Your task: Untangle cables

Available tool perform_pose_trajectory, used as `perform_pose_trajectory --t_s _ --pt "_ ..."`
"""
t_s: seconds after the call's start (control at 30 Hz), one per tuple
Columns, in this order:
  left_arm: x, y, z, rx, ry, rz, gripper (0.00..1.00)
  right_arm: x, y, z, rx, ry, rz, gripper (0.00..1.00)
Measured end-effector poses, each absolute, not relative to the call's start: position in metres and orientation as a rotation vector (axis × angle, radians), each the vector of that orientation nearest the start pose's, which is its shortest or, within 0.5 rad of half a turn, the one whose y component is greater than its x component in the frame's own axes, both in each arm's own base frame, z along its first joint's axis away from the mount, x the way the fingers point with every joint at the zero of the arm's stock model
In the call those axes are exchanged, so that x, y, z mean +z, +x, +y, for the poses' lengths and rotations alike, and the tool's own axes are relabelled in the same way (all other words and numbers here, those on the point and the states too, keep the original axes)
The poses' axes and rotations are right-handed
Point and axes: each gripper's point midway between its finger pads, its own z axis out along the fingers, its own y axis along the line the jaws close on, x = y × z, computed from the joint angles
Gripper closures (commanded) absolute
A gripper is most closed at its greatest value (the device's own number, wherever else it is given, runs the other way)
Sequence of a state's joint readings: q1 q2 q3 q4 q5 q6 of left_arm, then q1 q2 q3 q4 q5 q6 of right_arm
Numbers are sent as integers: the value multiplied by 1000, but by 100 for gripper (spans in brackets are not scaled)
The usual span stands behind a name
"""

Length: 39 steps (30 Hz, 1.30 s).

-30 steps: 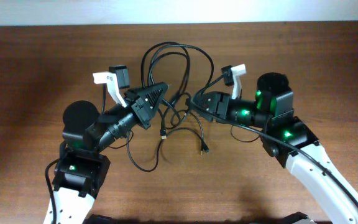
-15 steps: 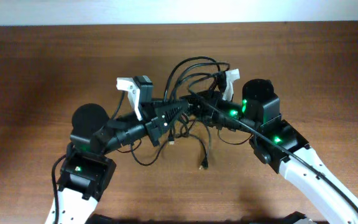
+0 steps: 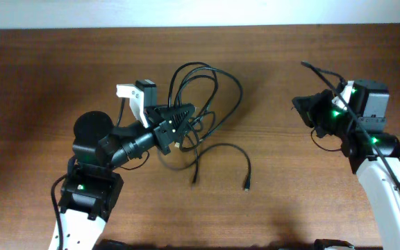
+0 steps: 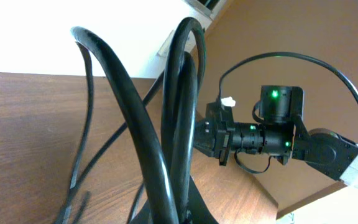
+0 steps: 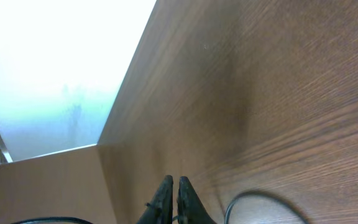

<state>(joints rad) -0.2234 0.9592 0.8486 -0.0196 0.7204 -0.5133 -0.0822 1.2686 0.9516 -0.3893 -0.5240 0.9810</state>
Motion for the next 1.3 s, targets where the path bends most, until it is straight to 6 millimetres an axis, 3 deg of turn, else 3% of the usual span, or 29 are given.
perform_pose_trajectory --t_s 0.03,0.1,0.17,0.2,0.23,0.3,0.33,0.47,0.5,0.53,0.63,0.67,0.73,0.77,0.83,0.93,1.07,1.13,1.17,1.2,1.3 --pt "336 287 -181 -1146 308 1781 100 202 368 56 1052 933 2197 96" --pt "336 288 -180 -1144 300 1782 100 206 365 64 1099 839 2221 70" --pt "336 288 -180 -1146 297 1783 99 214 356 82 1172 600 2257 60" --pt "336 289 -179 -1166 269 1792 68 217 349 92 1202 450 2272 59" --pt "336 290 -178 -1184 228 1804 25 217 343 98 1216 371 2285 59" --pt "333 295 -174 -1195 132 1830 14 214 334 106 1223 253 2311 59" --pt "328 297 -171 -1189 95 1854 11 215 333 107 1219 223 2306 59" --pt "296 307 -152 -1071 -99 1984 16 215 332 108 1214 185 2301 58" --pt "290 308 -148 -1044 -129 2005 16 215 332 108 1213 184 2300 51" --pt "284 309 -146 -1029 -149 2024 12 214 332 108 1213 186 2304 33" --pt "257 309 -138 -926 -158 2125 1 208 326 108 1185 121 2328 13" --pt "233 306 -125 -812 -201 2214 1 203 322 107 1149 76 2347 13" --pt "202 297 -97 -598 -301 2332 1 189 317 106 1102 62 2407 13" --pt "191 294 -80 -473 -346 2363 1 179 316 113 1101 32 2440 13" --pt "171 279 -45 -215 -435 2434 1 161 308 146 1131 -91 2514 13" --pt "149 261 -18 13 -488 2528 1 149 305 186 1106 -227 2538 12" --pt "110 257 -10 174 -498 2683 1 121 316 224 1029 -256 2564 12" --pt "95 256 -9 212 -496 2740 1 102 320 236 1033 -223 2599 54" --pt "94 256 -9 215 -496 2746 2 100 324 243 1044 -226 2581 90" --pt "93 255 -9 220 -496 2753 1 94 322 251 1058 -227 2593 96" --pt "92 251 -8 231 -495 2768 1 94 323 258 1081 -200 2590 96"
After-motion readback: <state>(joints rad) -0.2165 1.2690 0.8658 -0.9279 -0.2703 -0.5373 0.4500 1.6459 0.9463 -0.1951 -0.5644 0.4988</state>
